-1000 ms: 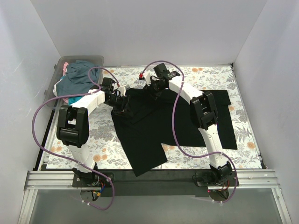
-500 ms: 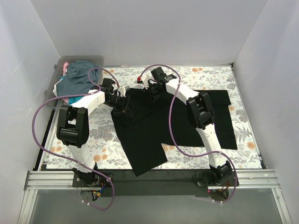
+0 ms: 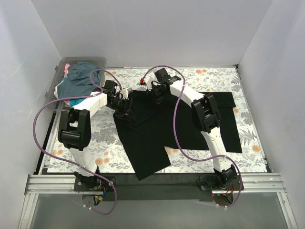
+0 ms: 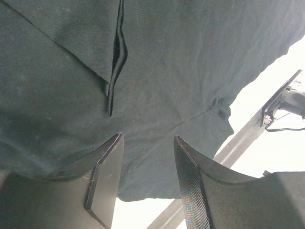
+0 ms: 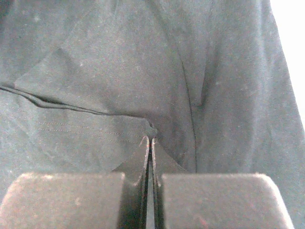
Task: Fold and stack the t-shirts
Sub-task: Fold the tshirt
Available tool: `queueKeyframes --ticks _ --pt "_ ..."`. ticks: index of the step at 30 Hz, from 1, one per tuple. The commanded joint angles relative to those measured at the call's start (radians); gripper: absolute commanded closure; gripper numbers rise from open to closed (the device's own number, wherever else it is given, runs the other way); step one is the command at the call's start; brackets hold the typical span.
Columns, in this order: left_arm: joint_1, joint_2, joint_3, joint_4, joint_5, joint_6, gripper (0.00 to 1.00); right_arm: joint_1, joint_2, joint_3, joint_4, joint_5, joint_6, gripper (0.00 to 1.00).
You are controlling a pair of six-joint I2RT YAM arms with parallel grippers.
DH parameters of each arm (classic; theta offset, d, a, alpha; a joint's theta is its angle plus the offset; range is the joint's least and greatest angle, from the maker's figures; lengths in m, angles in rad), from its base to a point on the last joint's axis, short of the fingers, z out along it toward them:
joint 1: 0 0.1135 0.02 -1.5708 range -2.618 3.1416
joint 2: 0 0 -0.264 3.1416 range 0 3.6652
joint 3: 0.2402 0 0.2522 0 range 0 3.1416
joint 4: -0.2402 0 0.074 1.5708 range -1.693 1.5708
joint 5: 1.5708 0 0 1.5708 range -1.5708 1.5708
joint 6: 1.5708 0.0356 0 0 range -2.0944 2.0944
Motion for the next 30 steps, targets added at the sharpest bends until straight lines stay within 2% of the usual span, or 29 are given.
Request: queueKeyframes --ticks 1,13,19,24,30 --pt "0.003 -0.007 0.007 0.01 -0.001 -0.013 0.55 0.002 -0.089 -0.021 0.013 -0.021 -0.011 0.99" --pt "-0.035 0.018 -0.036 0.042 -0.1 -0.021 0.61 -0.008 -0.178 -0.052 0.016 -0.078 0.003 0.99" --pt "-0.048 0.05 -0.024 0.087 -0.111 -0.039 0.62 -0.008 -0.186 -0.073 0.015 -0.076 -0.001 0.99" --pt "-0.049 0.069 -0.005 0.094 -0.174 -0.033 0.64 -0.01 -0.189 -0.079 0.016 -0.081 -0.003 0.99" --pt "-0.058 0.098 0.005 0.093 -0.168 -0.036 0.66 -0.01 -0.188 -0.081 0.016 -0.084 -0.003 0.99"
